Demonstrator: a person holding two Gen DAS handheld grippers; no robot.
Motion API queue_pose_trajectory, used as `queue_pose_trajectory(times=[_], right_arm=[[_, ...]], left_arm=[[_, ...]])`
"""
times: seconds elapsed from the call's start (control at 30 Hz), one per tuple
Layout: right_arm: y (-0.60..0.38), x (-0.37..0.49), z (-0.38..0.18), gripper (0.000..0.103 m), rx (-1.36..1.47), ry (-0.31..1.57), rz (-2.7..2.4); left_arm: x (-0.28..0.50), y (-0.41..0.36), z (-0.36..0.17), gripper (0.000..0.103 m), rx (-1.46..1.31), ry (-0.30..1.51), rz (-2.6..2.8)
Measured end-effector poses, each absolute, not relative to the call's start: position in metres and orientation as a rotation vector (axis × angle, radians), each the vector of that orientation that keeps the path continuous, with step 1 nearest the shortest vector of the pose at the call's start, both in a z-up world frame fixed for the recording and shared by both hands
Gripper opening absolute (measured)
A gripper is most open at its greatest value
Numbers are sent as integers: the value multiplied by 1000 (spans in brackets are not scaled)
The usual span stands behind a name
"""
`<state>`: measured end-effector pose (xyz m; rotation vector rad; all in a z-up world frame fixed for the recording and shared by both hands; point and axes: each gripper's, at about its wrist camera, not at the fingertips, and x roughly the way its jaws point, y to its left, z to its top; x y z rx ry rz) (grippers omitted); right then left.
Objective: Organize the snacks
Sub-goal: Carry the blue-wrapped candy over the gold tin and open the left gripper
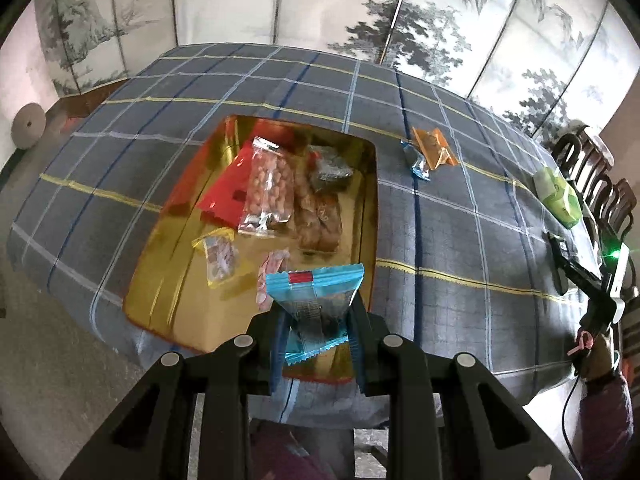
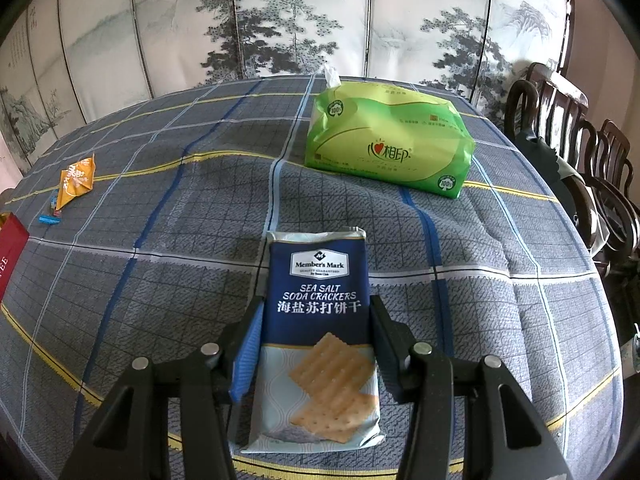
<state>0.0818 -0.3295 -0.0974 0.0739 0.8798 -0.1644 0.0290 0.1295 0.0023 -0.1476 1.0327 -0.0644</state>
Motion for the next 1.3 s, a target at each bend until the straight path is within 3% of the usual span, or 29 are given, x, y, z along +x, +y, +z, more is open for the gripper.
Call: queue_pose_trajectory(times=[1.3], right_arm=[[-329, 82, -97, 51, 72, 882, -165]], left_arm=[[82, 119, -39, 26, -71, 1100, -109]])
